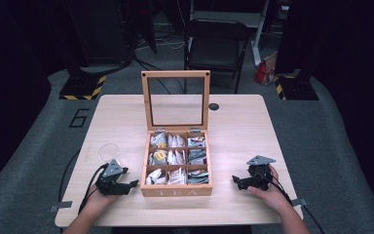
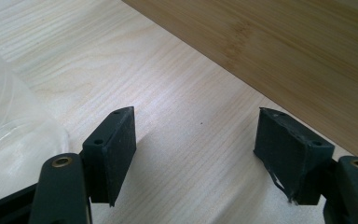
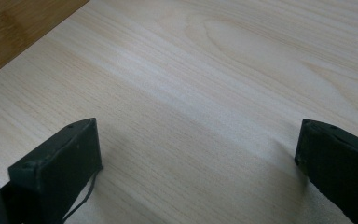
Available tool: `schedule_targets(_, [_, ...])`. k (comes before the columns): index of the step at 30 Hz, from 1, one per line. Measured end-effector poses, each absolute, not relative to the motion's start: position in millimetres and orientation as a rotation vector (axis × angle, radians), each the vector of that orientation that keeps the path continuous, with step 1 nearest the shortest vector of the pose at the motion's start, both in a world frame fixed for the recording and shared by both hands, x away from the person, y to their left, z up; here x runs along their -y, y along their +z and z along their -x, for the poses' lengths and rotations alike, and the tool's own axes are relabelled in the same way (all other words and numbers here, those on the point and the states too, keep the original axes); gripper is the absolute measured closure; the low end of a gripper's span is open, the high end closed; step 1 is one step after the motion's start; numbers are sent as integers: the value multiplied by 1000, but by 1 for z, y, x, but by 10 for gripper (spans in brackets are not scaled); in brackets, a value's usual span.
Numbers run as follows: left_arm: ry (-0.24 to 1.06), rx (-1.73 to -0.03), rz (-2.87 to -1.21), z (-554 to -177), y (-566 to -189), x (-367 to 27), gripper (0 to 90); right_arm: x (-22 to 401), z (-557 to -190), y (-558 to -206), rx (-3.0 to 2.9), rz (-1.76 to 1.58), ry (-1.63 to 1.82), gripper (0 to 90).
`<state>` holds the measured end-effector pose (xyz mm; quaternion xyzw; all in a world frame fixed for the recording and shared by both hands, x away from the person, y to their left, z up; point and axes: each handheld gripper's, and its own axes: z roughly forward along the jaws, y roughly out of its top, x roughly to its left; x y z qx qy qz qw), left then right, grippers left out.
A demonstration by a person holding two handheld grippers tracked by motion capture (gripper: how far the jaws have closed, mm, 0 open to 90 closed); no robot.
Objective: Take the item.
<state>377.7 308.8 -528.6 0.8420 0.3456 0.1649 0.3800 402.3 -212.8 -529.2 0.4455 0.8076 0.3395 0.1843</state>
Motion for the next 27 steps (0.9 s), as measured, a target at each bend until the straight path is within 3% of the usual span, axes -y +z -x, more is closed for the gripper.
schedule_targets(27, [416,-900,-2145,-376,-528,-310,306,213,-402,-529,-2280,-1252,956,0])
